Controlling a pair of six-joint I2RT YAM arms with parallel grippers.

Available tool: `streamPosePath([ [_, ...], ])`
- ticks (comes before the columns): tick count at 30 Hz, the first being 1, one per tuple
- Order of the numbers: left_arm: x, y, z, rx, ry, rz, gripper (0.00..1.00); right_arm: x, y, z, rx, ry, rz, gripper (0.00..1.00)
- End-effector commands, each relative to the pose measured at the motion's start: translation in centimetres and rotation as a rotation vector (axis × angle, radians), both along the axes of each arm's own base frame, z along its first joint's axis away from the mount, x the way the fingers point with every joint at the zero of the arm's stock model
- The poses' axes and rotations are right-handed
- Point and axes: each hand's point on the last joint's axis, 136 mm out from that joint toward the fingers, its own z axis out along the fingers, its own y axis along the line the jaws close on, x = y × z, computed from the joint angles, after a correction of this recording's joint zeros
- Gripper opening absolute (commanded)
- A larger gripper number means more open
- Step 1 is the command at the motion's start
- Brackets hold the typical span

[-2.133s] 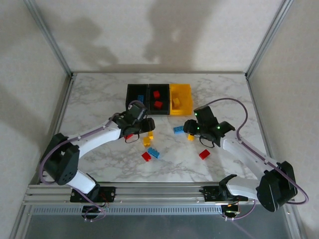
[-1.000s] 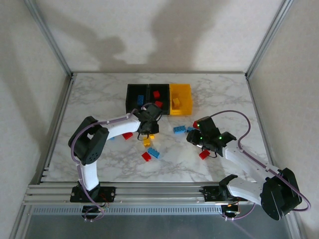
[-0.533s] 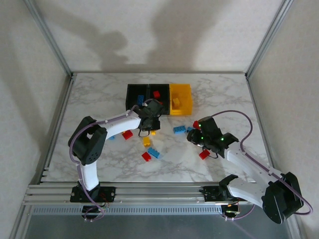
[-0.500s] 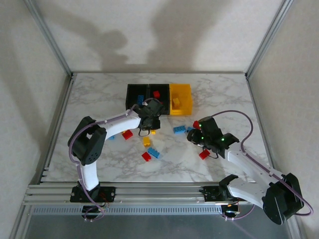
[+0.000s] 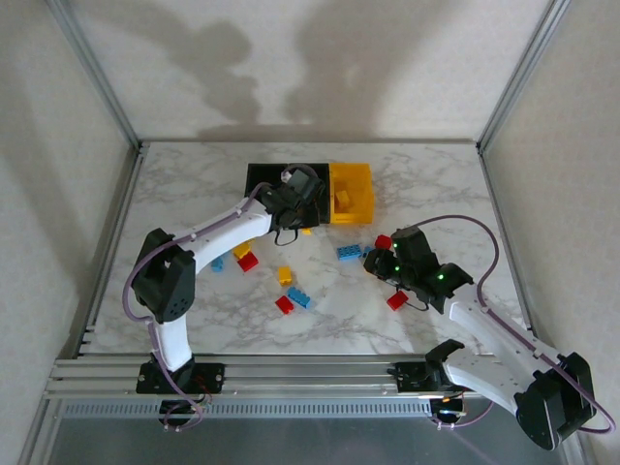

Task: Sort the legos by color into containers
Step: Place the lego in the container.

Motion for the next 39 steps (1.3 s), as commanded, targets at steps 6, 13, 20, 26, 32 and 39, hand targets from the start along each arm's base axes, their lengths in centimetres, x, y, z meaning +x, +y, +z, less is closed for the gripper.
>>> streamPosePath([
  [6, 2.0, -2.0, 1.4, -0.01, -0.025, -0.027, 0.14, -0.5, -0.5, 0.3, 0.03, -0.012, -0.03, 0.45],
  [13, 3.9, -4.2, 2.5, -0.063, -0.071, -0.014, 0.13, -1.3, -1.1, -0.1, 0.039, -0.006, -0.055, 0.45],
  [20, 6.2, -7.3, 2.8, -0.106, -0.099, -0.023, 0.13, -1.7, -1.5, -0.4, 0.044, 0.005, -0.072, 0.45],
  [26, 7.7, -9.4, 2.6, -0.125, -0.11, -0.033, 0.14, -2.0, -1.8, -0.2, 0.051, -0.002, -0.086, 0.45],
  [32, 9.4, -11.1, 1.5, -0.169, -0.131, -0.023, 0.16, -2.1, -2.0, -0.6, 0.043, 0.004, -0.09, 0.45],
  [39, 10.8, -13.2, -0.1, -0.187, -0.134, -0.04, 0.18, -2.4, -2.5, -0.5, 0.033, 0.006, -0.106, 0.45],
])
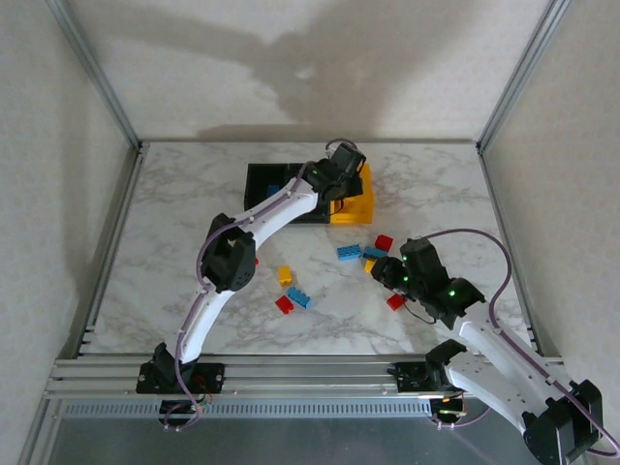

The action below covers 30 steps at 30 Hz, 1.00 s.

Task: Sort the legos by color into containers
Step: Place the lego in the container.

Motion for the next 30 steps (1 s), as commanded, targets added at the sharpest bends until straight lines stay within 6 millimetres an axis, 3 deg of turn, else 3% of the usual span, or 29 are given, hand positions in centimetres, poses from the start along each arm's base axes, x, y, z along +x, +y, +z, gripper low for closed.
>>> streamPosePath([
  [1, 0.2, -1.4, 0.2, -0.03, -0.008, -0.016, 0.2, -0.4, -1.0, -0.5, -0.025, 0.012, -0.038, 0.45],
  [8, 0.4, -1.6, -0.7, -0.025, -0.004, -0.015, 0.27, -0.5, -1.3, -0.2, -0.027, 0.009, -0.051, 0.45],
  [12, 0.3, -1.4, -0.2, -0.028, -0.007, -0.013, 0.49, -0.4, -1.3, -0.1, -0.024, 0.006, -0.056, 0.45],
  [16, 0.1, -1.4, 1.6, -0.038, -0.027, -0.028, 0.67, -0.2, -1.2, 0.1, -0.03, 0.005, -0.051, 0.45],
  [21, -1.0, -1.3, 4.5, -0.065, -0.045, -0.063, 0.69, 0.3, -1.2, 1.0, -0.048, -0.007, -0.051, 0.47],
  [26, -3.7, -0.1, 7.8, -0.078, -0.074, -0.109, 0.69, 0.8, -1.1, 0.9, -0.069, 0.001, -0.05, 0.57],
  [30, -6.6, 1.6, 8.4, -0.089, -0.067, -0.147, 0.7, 1.4, -0.9, 0.1, -0.099, 0.016, -0.05, 0.61],
])
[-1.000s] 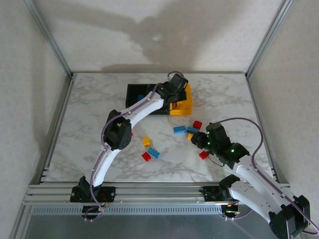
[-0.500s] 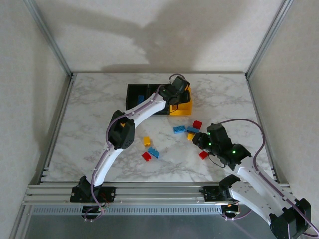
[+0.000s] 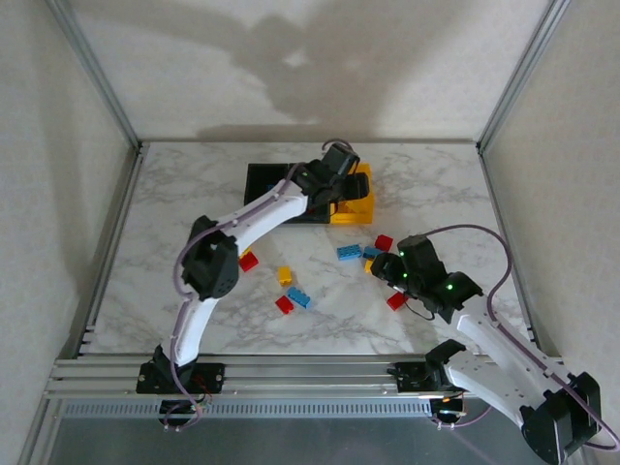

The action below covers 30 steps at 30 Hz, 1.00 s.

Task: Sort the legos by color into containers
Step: Place the lego in the container, then pick up the lego from the center of the table.

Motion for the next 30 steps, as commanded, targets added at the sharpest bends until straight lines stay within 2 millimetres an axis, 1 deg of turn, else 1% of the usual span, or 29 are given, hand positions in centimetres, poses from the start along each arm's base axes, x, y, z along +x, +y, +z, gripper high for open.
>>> streamPosePath([
  [1, -2.8, 0.8, 3.8, -0.052, -0.057, -0.073, 0.71, 1.0, -0.1, 0.1, -0.036, -0.012, -0.012, 0.63],
  [4, -5.3, 3.0, 3.5, -0.052, -0.053, -0.083, 0.71, 1.6, 0.0, -0.9, -0.059, 0.0, -0.015, 0.64],
  [6, -6.9, 4.7, 2.9, -0.046, -0.047, -0.074, 0.74, 2.2, 0.3, -1.3, -0.067, 0.002, -0.013, 0.63],
  [8, -8.3, 6.4, 2.3, -0.047, -0.04, -0.057, 0.74, 2.8, 0.7, -1.9, -0.078, 0.01, -0.008, 0.64],
  [10, -9.7, 8.2, 1.2, -0.051, -0.02, -0.035, 0.75, 3.4, 0.9, -2.7, -0.098, 0.025, -0.009, 0.69],
  [12, -10.8, 9.8, 0.3, -0.036, -0.003, -0.012, 0.75, 4.0, 1.1, -3.5, -0.124, 0.043, -0.007, 0.72],
  [14, -11.6, 11.3, -0.3, -0.015, 0.004, 0.015, 0.75, 4.6, 1.4, -4.5, -0.146, 0.063, 0.003, 0.72],
  [16, -12.3, 12.3, -0.9, -0.005, 0.014, 0.029, 0.75, 5.3, 1.8, -5.2, -0.157, 0.072, 0.008, 0.72],
  [18, -12.8, 13.2, -1.6, 0.011, 0.029, 0.042, 0.75, 5.8, 2.3, -5.7, -0.163, 0.082, 0.014, 0.71],
  [22, -13.5, 14.0, -2.6, 0.03, 0.048, 0.056, 0.74, 6.5, 2.2, -7.1, -0.201, 0.115, -0.002, 0.69],
  [26, -13.5, 14.1, -3.0, 0.033, 0.059, 0.055, 0.73, 7.2, 2.5, -8.0, -0.221, 0.132, -0.002, 0.65],
  [30, -13.5, 14.1, -2.9, 0.03, 0.06, 0.06, 0.73, 7.9, 2.5, -8.4, -0.253, 0.139, -0.001, 0.59],
])
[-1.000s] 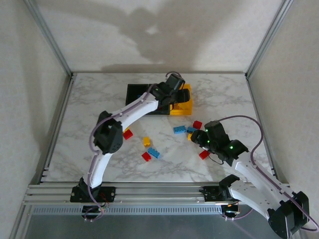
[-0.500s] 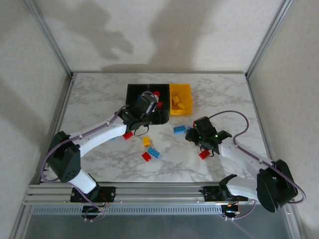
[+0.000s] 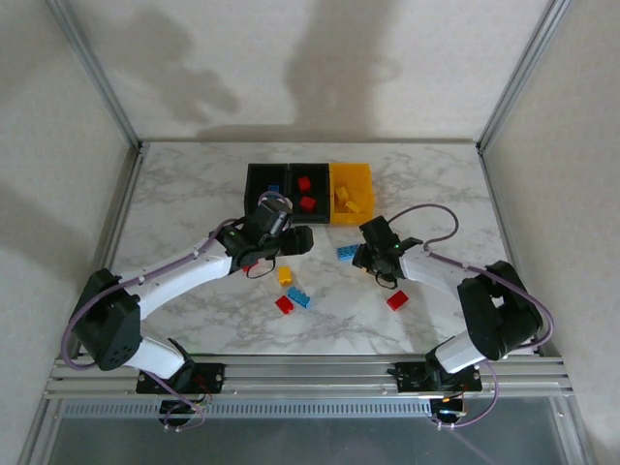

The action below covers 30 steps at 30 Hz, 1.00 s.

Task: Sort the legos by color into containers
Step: Pick up the lego from the center of the table.

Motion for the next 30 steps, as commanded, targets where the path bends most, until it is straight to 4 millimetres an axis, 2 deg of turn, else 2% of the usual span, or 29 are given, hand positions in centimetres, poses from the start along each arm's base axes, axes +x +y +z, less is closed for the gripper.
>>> streamPosePath([
  [1, 0.2, 0.7, 0.5, -0.007, -0.012, 0.035, 0.72, 1.4, 0.0, 0.5, -0.035, -0.033, 0.001, 0.57],
  [7, 0.1, 1.1, 0.5, -0.003, -0.013, 0.048, 0.71, 1.3, -0.3, 0.2, -0.065, -0.026, 0.01, 0.46],
  [13, 0.2, 0.8, 0.3, -0.011, -0.007, 0.049, 0.71, 1.3, -0.5, 0.0, -0.083, -0.02, 0.022, 0.44],
  [19, 0.3, 0.8, 0.3, -0.011, -0.005, 0.052, 0.7, 1.1, -0.4, 0.2, -0.09, -0.017, 0.039, 0.35],
  [25, 0.4, 0.9, 0.5, -0.007, -0.013, 0.056, 0.7, 0.5, 0.2, 2.0, -0.075, -0.046, 0.065, 0.3],
  [30, 0.5, 1.0, 0.7, -0.011, -0.017, 0.062, 0.7, 0.4, 0.9, 4.8, -0.058, -0.091, 0.092, 0.3],
])
